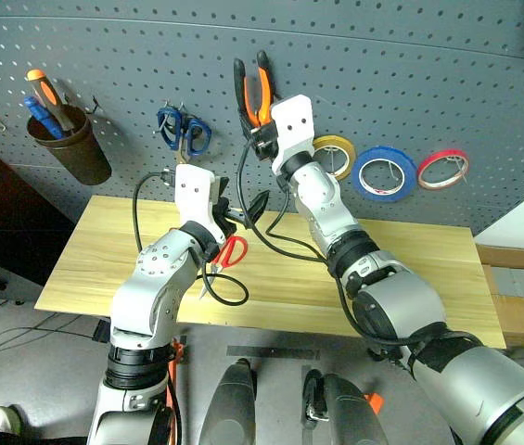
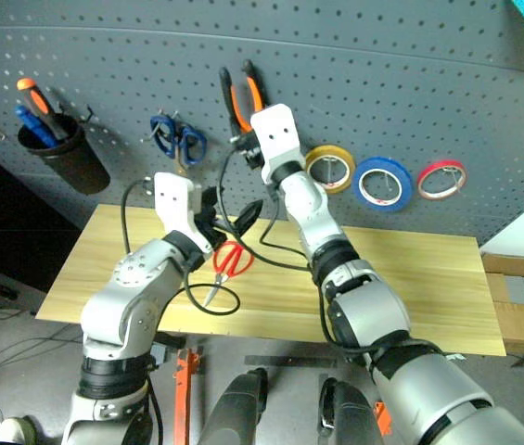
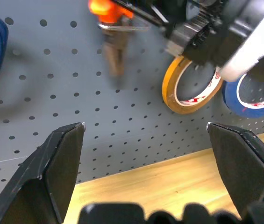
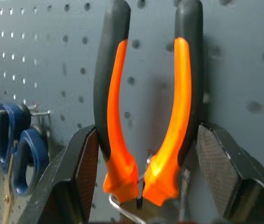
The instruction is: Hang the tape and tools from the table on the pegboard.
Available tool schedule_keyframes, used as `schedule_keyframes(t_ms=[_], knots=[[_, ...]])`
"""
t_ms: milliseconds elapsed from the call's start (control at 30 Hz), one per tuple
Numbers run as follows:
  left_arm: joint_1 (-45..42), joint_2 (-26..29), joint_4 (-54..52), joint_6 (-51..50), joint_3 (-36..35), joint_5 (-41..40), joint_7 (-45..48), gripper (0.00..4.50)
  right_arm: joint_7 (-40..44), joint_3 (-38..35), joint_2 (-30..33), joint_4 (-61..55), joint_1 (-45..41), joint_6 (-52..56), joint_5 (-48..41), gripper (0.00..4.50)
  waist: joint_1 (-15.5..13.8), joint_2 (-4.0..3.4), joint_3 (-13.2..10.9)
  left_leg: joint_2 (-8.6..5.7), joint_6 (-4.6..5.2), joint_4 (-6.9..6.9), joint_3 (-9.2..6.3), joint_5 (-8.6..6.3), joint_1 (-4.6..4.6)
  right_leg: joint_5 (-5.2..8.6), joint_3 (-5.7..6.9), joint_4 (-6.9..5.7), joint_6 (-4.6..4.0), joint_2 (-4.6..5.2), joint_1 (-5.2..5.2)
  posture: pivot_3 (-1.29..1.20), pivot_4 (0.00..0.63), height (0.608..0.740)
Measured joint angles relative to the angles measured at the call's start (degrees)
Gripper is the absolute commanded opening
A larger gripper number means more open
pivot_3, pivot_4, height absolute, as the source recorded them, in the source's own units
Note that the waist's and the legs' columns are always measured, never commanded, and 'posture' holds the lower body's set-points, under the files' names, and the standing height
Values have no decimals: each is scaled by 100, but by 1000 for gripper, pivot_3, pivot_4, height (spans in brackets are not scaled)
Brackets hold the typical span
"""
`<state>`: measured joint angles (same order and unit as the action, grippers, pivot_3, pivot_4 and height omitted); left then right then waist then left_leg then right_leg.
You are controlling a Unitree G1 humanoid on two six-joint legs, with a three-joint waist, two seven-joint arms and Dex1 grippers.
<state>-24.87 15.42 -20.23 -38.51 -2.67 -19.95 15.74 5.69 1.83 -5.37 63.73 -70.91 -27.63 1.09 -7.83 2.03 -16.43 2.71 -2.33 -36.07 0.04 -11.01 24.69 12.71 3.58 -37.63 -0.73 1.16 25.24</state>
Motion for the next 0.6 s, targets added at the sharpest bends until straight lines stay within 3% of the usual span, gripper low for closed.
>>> schedule_keyframes(t_ms=[167, 367, 600], knots=[[0, 11, -22, -105, -7, -15, -8, 4500, 50, 7, 32, -74, 438, 280, 25, 4471, -11, -8, -9, 1, 6, -1, -6, 5, -6, 5, 4, -10, -4, 0, -2, 366, 313, 740], [-34, 2, 29, -83, -20, -6, -5, 4500, 236, 53, 253, -793, 817, 623, 114, 4471, -13, -23, -42, 1, 12, -2, -9, 17, -1, 3, 13, -16, -5, -1, 1, 308, 293, 740], [776, 126, 237, 64, 211, 732, -424, 4500, 1781, 585, 804, -4707, 2764, 2527, -592, 4471, 41, -27, -43, 8, 7, 10, 0, 9, 12, 4, 4, 0, -3, 4, 10, 254, 293, 740]])
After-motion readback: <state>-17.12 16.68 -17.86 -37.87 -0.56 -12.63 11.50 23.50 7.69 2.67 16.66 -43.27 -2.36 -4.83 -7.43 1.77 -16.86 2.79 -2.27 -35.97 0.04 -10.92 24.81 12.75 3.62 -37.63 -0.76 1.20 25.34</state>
